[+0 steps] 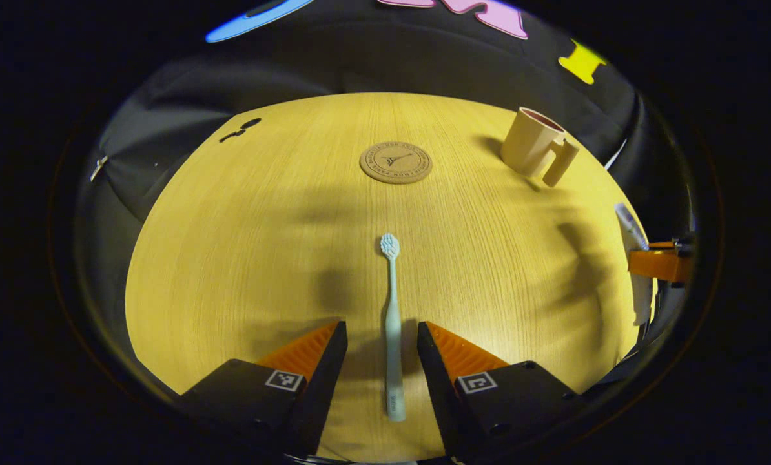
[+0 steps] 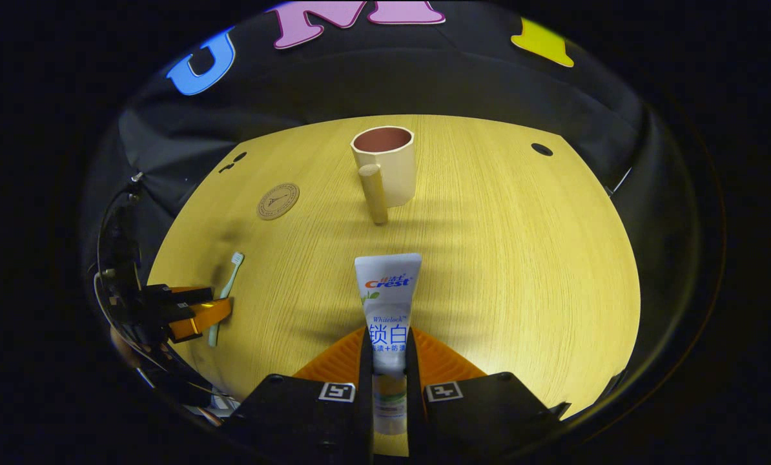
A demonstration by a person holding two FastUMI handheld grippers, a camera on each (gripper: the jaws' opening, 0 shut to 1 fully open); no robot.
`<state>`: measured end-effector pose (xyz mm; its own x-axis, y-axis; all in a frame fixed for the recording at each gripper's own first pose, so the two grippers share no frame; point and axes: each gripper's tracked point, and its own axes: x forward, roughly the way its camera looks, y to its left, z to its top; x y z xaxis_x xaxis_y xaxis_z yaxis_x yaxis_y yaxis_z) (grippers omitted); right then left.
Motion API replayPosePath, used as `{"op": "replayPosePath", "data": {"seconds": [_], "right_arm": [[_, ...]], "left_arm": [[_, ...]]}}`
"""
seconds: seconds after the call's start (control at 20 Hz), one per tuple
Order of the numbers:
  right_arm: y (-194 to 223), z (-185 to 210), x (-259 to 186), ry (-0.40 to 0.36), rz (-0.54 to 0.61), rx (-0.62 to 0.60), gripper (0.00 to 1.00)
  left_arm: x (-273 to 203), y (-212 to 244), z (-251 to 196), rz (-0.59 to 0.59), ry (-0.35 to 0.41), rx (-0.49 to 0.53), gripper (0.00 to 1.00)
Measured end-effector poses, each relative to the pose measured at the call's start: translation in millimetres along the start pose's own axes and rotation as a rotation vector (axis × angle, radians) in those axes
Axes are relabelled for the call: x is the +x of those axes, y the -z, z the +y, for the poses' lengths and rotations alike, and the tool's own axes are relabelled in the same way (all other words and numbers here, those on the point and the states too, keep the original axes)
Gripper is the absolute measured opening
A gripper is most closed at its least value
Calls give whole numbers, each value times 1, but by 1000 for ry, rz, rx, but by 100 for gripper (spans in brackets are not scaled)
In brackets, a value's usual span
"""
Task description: Put the toothbrush and toothpaste on the desktop into the cup, then pick up the cup and place it on the coaster on the desktop.
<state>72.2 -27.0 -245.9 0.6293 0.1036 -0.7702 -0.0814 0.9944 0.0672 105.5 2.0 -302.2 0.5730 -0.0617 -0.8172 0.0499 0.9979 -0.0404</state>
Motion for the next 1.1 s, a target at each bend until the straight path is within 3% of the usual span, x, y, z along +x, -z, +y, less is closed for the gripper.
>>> {"op": "replayPosePath", "data": {"seconds": [0.1,0.15,0.2,0.25,0.4,0.6,0.85,1.1], "right_arm": [[-1,0,-2,-7,-9,6,25],[-2,0,-2,-12,-11,9,25],[-2,-1,-3,-16,-14,12,25],[-4,0,-3,-22,-16,13,25],[-6,0,-6,-43,-23,16,25],[-14,0,-9,-57,-43,-4,25],[-36,2,-8,-75,-78,-18,25],[-85,5,-19,-89,-182,-33,25]], "left_arm": [[2,-1,-8,25,18,39,65],[3,-2,-12,38,23,48,63],[3,-2,-14,49,24,55,41],[3,-1,-17,68,25,61,40],[6,-1,-22,102,11,87,16],[2,-3,-24,103,-5,98,7],[-2,1,-29,73,-7,80,7],[-13,2,-35,12,3,37,6]]}}
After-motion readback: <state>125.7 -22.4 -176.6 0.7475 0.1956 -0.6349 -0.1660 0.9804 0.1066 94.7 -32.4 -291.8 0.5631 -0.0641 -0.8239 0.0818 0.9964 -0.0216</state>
